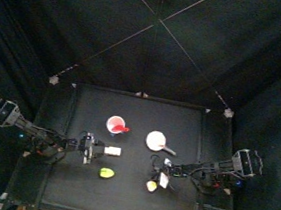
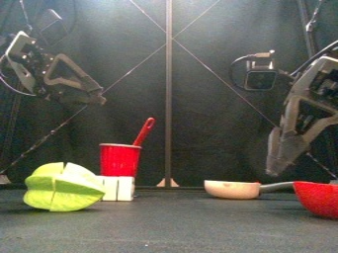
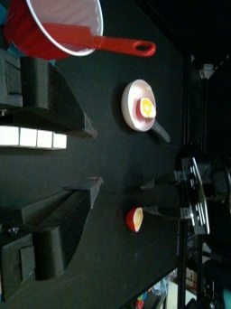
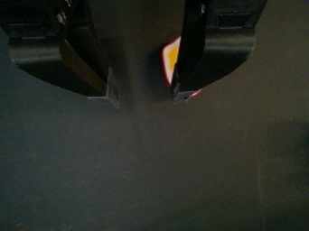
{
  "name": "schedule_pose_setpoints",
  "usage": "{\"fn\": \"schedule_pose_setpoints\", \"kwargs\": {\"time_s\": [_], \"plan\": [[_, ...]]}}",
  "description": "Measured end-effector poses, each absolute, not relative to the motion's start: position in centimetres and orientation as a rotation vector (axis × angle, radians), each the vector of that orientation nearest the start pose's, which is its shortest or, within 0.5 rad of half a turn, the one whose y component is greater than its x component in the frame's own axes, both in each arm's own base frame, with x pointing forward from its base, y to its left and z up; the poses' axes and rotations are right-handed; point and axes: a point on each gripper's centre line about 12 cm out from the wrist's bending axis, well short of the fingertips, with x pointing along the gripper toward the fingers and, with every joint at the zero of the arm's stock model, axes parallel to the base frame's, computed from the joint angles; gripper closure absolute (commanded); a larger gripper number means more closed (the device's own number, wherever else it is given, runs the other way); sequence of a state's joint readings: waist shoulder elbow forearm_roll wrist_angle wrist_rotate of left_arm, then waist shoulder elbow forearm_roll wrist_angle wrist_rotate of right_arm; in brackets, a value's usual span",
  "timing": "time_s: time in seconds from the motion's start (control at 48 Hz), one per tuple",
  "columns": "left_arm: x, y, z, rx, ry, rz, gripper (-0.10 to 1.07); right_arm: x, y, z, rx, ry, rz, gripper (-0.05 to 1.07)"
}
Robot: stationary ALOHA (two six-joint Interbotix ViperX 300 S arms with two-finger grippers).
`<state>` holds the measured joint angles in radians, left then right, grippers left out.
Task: Grab apple half from pan
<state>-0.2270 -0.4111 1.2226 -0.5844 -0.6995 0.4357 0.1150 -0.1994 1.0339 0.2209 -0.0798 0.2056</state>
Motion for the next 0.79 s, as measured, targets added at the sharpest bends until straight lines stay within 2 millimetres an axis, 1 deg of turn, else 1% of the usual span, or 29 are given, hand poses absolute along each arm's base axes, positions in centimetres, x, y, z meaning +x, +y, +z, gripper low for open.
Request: {"fn": "schedule_pose_setpoints", "kwargs": {"time_s": [0.125,0.25,0.417,0.479,0.604,0.792], "plan": [[25.3,-1.5,18.6,0.026,0.190,0.139,0.18,28.7,0.7,13.8,0.386,0.711,-0.141,0.18],[25.3,-1.5,18.7,0.025,0.187,0.140,0.18,28.5,-2.3,14.7,0.418,0.661,-0.231,0.18],[25.3,-1.5,18.7,0.025,0.187,0.140,0.18,27.8,-6.3,16.0,0.478,0.586,-0.362,0.19],[25.3,-1.5,18.6,0.026,0.190,0.140,0.18,27.5,-7.5,16.1,0.504,0.571,-0.407,0.19],[25.3,-1.5,18.6,0.026,0.190,0.140,0.18,27.2,-8.9,15.9,0.522,0.557,-0.458,0.19],[25.3,-1.5,18.6,0.026,0.190,0.140,0.18,27.5,-9.7,14.3,0.528,0.591,-0.491,0.19]]}}
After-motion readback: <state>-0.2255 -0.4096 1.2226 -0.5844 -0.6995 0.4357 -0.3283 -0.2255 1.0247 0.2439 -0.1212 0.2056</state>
